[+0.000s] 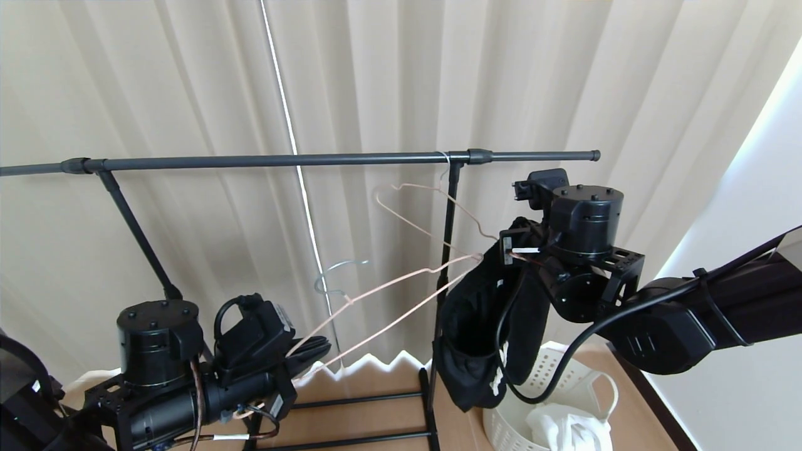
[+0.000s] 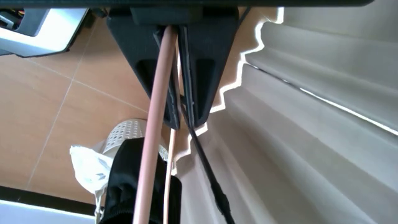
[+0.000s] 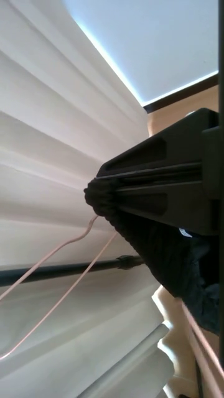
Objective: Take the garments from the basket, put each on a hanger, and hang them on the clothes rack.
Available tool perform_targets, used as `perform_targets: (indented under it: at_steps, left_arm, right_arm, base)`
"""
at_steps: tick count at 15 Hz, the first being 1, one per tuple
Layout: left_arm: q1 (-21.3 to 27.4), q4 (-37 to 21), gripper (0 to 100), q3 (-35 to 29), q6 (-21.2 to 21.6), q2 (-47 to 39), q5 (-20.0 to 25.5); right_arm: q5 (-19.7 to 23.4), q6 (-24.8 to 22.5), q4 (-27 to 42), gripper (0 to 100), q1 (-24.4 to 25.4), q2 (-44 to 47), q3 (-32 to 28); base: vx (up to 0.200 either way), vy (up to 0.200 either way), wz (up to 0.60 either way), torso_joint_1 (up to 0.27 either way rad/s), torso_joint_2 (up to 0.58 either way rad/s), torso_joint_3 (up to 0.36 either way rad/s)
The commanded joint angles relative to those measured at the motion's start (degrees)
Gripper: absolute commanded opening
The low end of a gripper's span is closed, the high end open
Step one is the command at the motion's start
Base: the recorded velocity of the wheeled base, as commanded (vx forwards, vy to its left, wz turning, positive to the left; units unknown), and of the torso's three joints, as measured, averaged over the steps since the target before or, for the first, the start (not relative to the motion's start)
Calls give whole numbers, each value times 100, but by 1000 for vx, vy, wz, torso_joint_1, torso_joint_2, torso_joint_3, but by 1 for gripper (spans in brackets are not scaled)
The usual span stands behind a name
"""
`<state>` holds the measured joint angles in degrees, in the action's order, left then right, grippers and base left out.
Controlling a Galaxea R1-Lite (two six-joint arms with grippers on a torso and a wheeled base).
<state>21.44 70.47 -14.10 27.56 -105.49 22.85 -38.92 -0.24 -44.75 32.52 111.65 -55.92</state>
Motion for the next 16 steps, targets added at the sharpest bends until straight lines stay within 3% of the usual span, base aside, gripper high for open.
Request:
perform_targets:
  at_steps: [1,5,8,11,16]
  left_arm:
    - [141,-7,0,4,3,-25,1]
    - [325,1,0,-92,-23,-253,-52]
    - [361,-7,0,-506,-120,-499,-369]
    - [659,-34,0,-963,-700,-649,-887]
    - [791,-42,0,-1103,-708,-728,-931]
  right_arm:
    - [-1,-2,-7,0,0,6,-7]
    - [-10,-2,-7,0,8,85,-16]
    - [-98,7,-7,0,131,93,2]
    - [-133,7,-7,0,290,41,46]
    - [-212,16,-7,0,439,76,90]
  base:
    - [0,0,0,0,0,0]
    - [0,0,0,0,0,0]
    - [0,0,0,0,0,0]
    - [0,0,0,0,0,0]
    - [0,0,0,0,0,0]
